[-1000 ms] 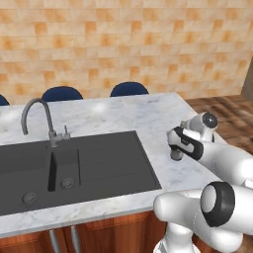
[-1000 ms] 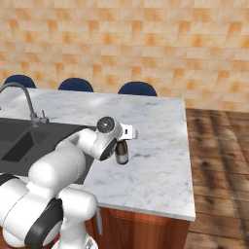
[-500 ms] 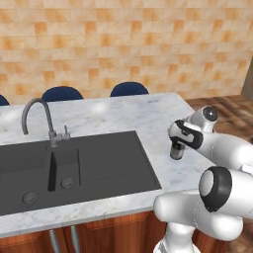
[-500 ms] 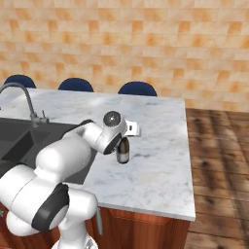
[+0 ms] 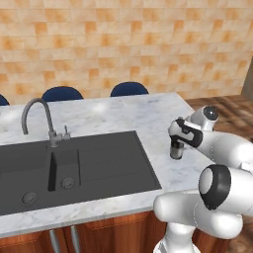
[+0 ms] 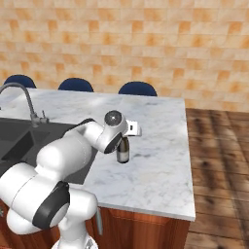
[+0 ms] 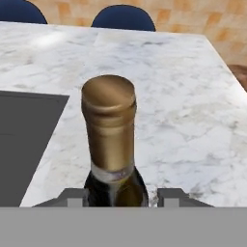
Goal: Move the drinks to the dining counter.
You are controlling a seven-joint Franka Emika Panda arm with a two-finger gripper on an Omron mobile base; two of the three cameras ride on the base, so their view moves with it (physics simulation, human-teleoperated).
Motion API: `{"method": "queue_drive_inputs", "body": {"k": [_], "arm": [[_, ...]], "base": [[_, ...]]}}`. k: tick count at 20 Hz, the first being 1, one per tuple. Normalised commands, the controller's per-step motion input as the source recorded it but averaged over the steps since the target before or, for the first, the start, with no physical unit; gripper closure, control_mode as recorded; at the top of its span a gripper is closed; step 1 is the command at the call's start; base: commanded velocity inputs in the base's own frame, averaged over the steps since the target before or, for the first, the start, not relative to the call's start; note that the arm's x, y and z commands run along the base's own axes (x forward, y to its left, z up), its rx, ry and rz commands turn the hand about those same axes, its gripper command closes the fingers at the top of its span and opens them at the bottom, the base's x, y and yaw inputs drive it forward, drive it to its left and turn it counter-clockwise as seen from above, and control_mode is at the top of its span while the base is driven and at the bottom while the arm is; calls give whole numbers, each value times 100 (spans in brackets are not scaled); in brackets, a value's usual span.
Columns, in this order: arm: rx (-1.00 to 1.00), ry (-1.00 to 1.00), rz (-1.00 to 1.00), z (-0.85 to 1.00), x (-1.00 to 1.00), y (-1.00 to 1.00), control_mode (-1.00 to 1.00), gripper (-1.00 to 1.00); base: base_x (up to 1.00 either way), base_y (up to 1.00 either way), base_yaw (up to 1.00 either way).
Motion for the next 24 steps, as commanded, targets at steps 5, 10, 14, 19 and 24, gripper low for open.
{"method": "queue_drive_inputs", "body": {"k": [5, 10, 14, 19, 24], "arm": [[0, 0, 0, -1, 0, 0, -100, -100], [0, 0, 0, 2, -5, 0, -100, -100], [0, -3, 3, 16, -51, 0, -100, -100], [-1, -19, 5, 35, -88, 0, -100, -100], [-3, -25, 6, 35, -89, 1, -100, -100]], "base": [[0, 0, 0], [0, 0, 0], [0, 0, 0], [0, 0, 0], [0, 0, 0]]}}
